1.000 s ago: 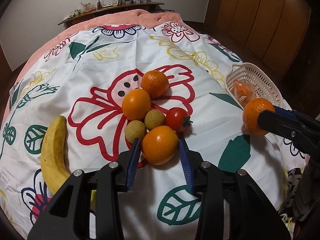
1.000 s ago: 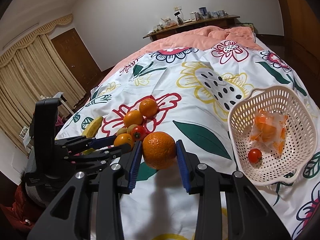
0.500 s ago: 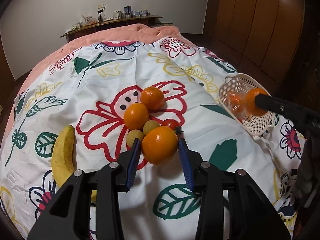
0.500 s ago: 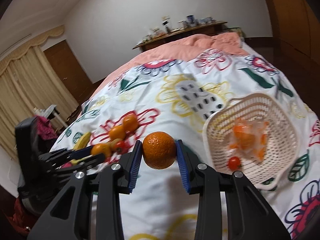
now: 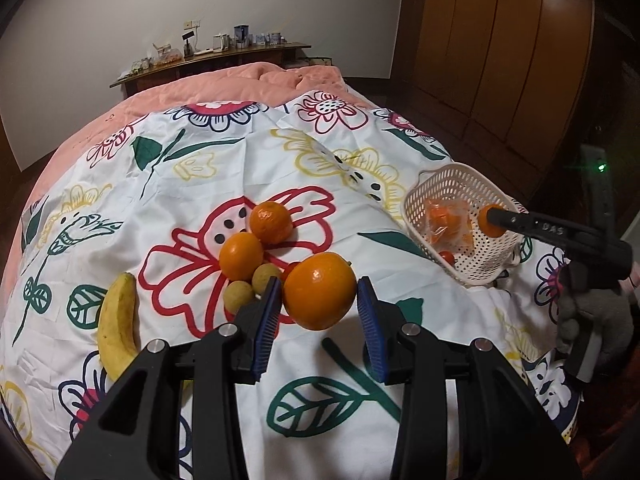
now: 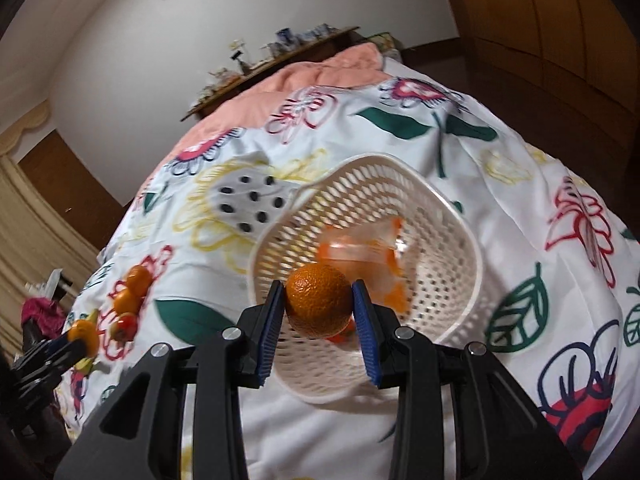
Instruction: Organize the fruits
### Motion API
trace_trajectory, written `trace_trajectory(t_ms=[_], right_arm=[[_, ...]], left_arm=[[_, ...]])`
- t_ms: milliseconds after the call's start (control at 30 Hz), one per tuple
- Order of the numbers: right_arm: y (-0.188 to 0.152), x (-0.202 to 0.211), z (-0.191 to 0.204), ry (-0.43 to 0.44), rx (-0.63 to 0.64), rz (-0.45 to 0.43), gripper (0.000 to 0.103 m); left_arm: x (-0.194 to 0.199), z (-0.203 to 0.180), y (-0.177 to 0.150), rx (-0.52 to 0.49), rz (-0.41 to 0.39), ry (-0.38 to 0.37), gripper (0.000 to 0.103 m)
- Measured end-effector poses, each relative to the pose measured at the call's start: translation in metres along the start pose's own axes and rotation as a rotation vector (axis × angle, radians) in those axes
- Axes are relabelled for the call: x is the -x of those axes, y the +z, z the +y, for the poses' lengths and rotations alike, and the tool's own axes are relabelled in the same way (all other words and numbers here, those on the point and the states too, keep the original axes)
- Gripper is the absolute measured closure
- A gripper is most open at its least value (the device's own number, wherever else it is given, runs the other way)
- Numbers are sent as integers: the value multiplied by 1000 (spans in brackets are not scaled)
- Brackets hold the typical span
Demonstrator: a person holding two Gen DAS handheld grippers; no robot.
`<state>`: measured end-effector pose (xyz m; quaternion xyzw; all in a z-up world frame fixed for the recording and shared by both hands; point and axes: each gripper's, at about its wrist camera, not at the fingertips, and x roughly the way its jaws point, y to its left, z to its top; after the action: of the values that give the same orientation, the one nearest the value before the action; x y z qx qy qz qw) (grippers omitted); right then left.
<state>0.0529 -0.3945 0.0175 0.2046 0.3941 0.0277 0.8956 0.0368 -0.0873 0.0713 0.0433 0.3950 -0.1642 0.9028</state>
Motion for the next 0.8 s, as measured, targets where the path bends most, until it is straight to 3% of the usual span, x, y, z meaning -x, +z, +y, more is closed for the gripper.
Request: trace_trajectory(t_ms=[500,800], right_arm=[[0,9,-11,-29,-37,-48,64],[1,14,-5,-9,-35,-67,64]], left_arm=[[3,-17,10,-37,-21,-21,63],[-4,7,1,29,18,6,63]])
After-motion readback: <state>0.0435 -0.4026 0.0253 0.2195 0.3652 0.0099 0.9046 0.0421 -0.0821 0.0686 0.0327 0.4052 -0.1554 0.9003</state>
